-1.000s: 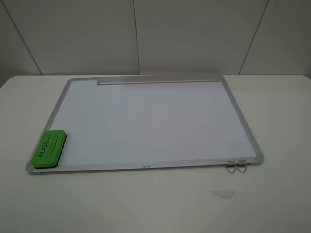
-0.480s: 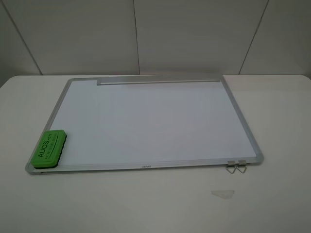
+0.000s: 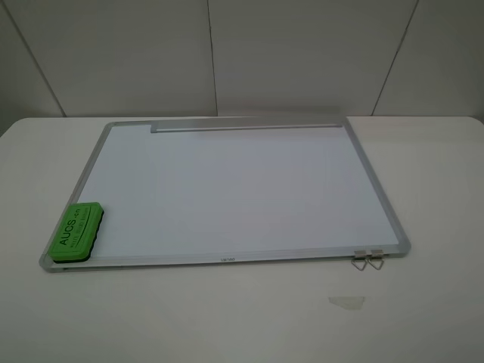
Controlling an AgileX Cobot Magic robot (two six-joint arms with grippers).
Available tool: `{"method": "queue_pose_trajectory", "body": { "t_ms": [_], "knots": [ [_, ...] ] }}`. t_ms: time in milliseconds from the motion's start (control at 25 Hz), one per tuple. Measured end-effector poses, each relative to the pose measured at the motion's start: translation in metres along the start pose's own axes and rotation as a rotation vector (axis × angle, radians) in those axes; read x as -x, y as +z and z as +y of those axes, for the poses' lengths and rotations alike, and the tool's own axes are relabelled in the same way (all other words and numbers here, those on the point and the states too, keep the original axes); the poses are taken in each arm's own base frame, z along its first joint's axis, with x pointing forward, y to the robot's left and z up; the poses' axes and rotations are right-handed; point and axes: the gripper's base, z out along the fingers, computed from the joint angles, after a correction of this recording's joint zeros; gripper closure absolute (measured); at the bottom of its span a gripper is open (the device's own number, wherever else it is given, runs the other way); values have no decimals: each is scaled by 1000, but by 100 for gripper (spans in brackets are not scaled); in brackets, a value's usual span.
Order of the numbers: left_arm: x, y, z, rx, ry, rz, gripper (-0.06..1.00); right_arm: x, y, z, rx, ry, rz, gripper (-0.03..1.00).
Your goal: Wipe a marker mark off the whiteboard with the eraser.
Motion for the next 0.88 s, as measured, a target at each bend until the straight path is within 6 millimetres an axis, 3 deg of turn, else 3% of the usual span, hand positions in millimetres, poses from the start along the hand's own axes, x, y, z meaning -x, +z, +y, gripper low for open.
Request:
{"method": "queue_pose_trajectory", "body": {
  "t_ms": [880],
  "knots": [
    [0, 0, 0, 0, 1, 0, 22, 0, 0, 0, 0, 0, 0, 15]
  ]
}}
